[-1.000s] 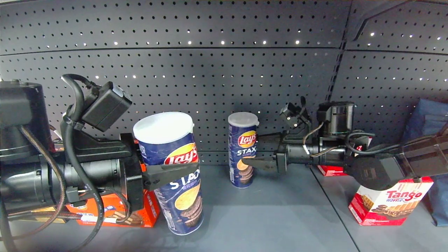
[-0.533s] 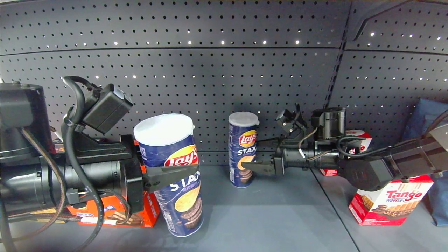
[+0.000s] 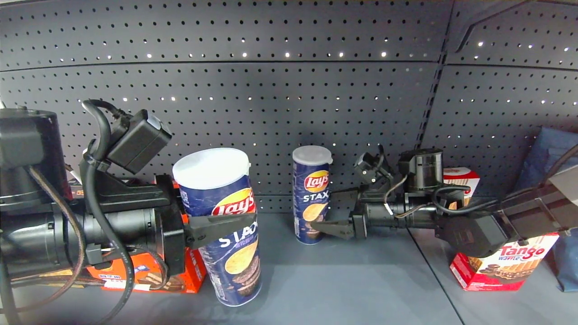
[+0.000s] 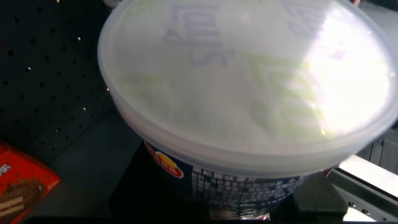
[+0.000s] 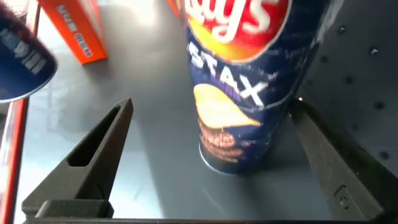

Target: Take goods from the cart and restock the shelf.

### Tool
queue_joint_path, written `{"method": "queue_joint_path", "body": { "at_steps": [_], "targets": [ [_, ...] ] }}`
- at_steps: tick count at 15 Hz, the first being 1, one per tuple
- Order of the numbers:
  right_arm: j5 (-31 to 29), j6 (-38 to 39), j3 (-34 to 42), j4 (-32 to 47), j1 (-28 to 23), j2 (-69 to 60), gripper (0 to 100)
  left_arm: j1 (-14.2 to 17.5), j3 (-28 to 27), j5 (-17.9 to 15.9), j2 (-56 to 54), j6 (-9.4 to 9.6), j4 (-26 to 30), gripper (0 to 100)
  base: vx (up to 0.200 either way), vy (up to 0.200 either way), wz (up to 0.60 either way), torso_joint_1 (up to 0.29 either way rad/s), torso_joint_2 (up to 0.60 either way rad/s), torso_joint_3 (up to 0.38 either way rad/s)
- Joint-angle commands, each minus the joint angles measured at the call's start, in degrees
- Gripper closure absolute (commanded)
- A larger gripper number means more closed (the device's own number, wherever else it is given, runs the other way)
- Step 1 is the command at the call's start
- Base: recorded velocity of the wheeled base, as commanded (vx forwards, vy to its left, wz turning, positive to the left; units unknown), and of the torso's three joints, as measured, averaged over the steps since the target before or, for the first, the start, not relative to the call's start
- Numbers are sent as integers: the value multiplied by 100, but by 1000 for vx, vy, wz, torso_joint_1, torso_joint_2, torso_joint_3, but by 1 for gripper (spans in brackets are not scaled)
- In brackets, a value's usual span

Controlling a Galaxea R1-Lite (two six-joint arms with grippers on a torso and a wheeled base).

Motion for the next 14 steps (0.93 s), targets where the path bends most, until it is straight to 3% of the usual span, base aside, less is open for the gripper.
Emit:
{"method": "queue_joint_path", "body": {
  "at_steps": [1, 7, 14],
  "targets": [
    [9, -45, 222, 2, 105, -239, 0, 2, 26, -1, -3, 2, -6, 100, 0, 0, 0, 0, 0, 0],
    [-8, -45, 591, 11, 70, -503, 0, 2, 44, 8, -12, -7, -6, 100, 0, 0, 0, 0, 0, 0],
    [0, -45, -50, 2, -150, 121, 0, 2, 88, 8, -56, -7, -6, 100, 0, 0, 0, 0, 0, 0]
  ]
}}
